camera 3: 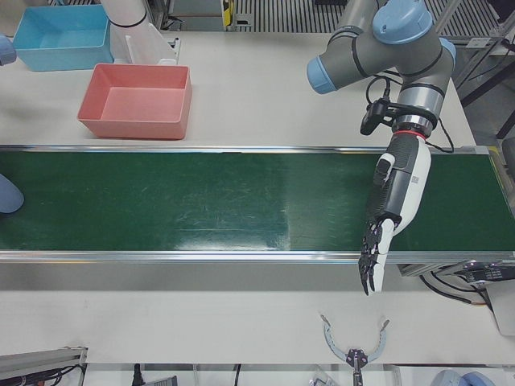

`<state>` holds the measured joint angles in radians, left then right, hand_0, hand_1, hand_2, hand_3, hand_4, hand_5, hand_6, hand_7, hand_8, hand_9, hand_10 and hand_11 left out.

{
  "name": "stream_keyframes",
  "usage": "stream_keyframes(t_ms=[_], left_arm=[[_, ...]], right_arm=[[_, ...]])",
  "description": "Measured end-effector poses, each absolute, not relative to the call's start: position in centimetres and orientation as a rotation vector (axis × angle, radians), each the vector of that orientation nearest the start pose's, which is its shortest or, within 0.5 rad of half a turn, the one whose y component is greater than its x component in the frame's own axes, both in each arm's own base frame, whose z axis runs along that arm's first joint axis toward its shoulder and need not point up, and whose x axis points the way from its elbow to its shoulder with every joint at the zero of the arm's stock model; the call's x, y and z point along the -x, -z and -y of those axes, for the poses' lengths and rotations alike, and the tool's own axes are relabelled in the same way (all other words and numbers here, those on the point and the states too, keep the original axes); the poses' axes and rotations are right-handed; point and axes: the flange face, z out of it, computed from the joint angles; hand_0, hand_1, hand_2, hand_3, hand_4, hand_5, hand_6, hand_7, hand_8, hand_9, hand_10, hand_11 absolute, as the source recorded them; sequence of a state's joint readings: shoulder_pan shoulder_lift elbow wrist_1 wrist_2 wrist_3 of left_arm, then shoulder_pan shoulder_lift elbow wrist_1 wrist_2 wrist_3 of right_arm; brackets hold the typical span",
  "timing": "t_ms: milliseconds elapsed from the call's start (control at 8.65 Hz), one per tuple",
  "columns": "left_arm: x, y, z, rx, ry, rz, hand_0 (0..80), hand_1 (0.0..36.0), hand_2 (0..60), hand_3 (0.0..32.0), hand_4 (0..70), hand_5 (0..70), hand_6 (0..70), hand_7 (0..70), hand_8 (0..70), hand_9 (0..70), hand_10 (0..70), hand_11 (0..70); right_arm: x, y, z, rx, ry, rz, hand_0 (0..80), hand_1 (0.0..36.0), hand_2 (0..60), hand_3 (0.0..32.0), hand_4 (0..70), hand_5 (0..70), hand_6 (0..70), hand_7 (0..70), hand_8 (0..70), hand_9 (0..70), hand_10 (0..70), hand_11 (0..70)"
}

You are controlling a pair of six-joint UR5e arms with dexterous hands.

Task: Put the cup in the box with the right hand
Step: 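Close the right hand around the light blue cup on the belt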

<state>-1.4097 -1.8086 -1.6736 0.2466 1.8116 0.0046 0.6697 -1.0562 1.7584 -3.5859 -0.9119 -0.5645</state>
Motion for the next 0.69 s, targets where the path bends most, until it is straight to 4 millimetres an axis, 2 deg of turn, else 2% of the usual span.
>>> stream_keyframes(t_ms=[116,231,347,462,578,694], left_arm=[[1.58,-53.48,58.55,0.398,1.899,-2.092,0.0,0.0,0.0,0.0,0.0,0.0,0.0,0.0,0.0,0.0,0.0,0.0],[1.59,-53.48,58.55,0.398,1.899,-2.092,0.0,0.0,0.0,0.0,0.0,0.0,0.0,0.0,0.0,0.0,0.0,0.0],[1.58,-53.49,58.56,0.398,1.899,-2.092,0.0,0.0,0.0,0.0,0.0,0.0,0.0,0.0,0.0,0.0,0.0,0.0],[1.58,-53.51,58.56,0.398,1.899,-2.092,0.0,0.0,0.0,0.0,0.0,0.0,0.0,0.0,0.0,0.0,0.0,0.0],[1.58,-53.52,58.57,0.398,1.899,-2.092,0.0,0.0,0.0,0.0,0.0,0.0,0.0,0.0,0.0,0.0,0.0,0.0],[1.58,-53.53,58.57,0.398,1.899,-2.092,0.0,0.0,0.0,0.0,0.0,0.0,0.0,0.0,0.0,0.0,0.0,0.0]], right_arm=[[35.77,-35.54,53.13,0.249,2.166,-2.784,46.0,0.2,0.0,3.2,17.2,2.4,7.8,41.0,4.0,13.6,2.3,4.1],[35.78,-35.52,53.12,0.249,2.166,-2.784,46.5,0.8,0.0,0.6,18.5,2.9,9.3,47.1,6.0,16.8,2.7,4.8],[35.78,-35.52,53.13,0.250,2.166,-2.783,41.2,12.7,25.9,0.0,8.2,3.6,11.9,57.4,8.6,21.7,3.7,6.3],[35.77,-35.54,53.13,0.250,2.167,-2.783,45.7,18.9,34.2,0.0,11.6,5.0,16.7,70.0,13.2,30.5,5.2,8.8],[35.73,-35.62,53.11,0.252,2.169,-2.782,49.4,23.5,33.6,0.0,16.2,6.8,20.0,70.0,17.8,38.5,7.1,11.8],[35.66,-35.66,53.12,0.259,2.170,-2.777,54.9,30.8,46.1,0.0,29.6,8.9,24.7,70.0,24.1,46.3,10.2,16.6]])
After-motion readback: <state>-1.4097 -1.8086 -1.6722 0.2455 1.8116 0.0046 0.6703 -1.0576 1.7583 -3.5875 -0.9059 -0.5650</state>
